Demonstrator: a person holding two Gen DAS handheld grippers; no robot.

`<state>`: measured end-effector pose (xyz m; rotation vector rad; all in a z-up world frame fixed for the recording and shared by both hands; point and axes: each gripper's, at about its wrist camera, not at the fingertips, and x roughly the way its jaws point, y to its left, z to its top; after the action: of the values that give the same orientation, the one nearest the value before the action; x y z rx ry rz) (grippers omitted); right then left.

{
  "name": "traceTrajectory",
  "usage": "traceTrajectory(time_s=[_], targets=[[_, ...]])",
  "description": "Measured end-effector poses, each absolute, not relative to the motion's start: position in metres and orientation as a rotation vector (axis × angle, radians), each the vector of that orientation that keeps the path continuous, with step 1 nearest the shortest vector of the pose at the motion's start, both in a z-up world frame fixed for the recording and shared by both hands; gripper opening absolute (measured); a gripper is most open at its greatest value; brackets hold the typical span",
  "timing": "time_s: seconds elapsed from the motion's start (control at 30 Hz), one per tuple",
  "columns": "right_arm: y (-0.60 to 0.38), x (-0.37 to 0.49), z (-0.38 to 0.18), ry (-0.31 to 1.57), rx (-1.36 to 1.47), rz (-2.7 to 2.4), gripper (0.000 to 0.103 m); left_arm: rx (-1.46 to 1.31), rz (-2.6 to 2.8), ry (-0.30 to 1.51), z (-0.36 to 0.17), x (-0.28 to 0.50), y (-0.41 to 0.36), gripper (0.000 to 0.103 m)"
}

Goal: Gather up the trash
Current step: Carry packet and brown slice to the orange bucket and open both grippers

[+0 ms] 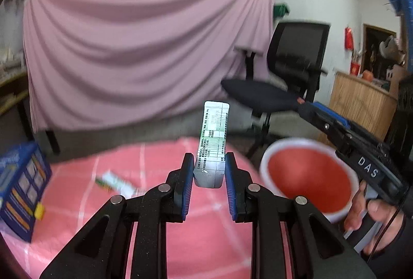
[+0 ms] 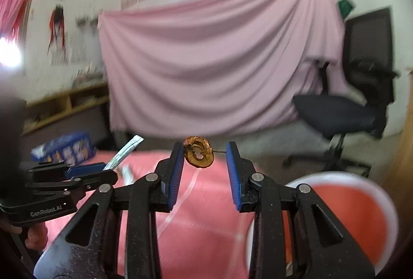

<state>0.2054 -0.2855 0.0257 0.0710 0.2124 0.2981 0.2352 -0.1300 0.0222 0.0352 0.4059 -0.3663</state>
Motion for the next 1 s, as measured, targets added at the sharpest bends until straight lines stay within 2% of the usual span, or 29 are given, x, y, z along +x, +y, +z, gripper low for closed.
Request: traceTrajectory(time_s=[0.2,0.47,1.0], targets=[[-0.324,0.179,0.047,0.036,0.123,0.168,0.051,0.054,-0.388,0.225,0.051,0.219,-0.163,0.02],[-0.365,0.16,0.059,-0.047,0.177,0.051,0.051,0.062,-0.453,0.167,0.06,0.22,-0.205,0.02],[-0.415,0.154,0.038,0.076,0.205,-0.042,0.051,0.105,-0.554,0.27,0.041,0.226,-0.268,0.02]])
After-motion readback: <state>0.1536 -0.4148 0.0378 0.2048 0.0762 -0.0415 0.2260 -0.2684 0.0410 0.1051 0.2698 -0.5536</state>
